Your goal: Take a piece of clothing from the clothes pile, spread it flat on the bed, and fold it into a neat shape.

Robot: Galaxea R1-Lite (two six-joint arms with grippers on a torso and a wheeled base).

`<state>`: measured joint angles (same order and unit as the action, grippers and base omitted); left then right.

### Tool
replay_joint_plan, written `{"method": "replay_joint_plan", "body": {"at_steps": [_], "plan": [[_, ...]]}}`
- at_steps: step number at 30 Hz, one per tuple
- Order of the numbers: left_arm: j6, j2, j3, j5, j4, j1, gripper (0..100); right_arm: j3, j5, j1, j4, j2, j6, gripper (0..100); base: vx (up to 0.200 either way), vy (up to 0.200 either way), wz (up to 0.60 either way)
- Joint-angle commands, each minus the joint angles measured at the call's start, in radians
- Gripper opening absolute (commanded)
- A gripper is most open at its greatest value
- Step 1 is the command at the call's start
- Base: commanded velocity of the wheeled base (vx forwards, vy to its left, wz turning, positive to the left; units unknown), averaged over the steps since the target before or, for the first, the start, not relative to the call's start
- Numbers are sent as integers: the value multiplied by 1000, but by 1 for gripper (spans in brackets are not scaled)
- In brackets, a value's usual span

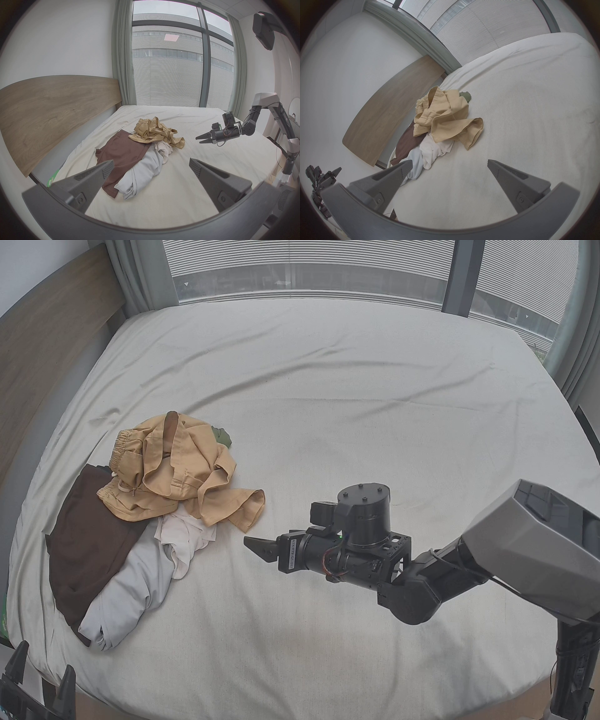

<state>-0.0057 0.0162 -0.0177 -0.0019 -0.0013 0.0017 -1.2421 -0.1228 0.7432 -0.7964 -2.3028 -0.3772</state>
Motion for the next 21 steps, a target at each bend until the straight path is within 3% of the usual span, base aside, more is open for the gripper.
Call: {"method": "replay_joint_plan", "body": {"at_steps": [1, 21], "plan": [[-2, -16, 18, 0, 0, 0, 100, -71, 11, -1, 31, -60, 0, 100, 0, 0, 0], [-2, -16, 18, 0, 0, 0, 100, -412, 64, 7, 154, -253, -2, 100, 0, 0, 0]]}}
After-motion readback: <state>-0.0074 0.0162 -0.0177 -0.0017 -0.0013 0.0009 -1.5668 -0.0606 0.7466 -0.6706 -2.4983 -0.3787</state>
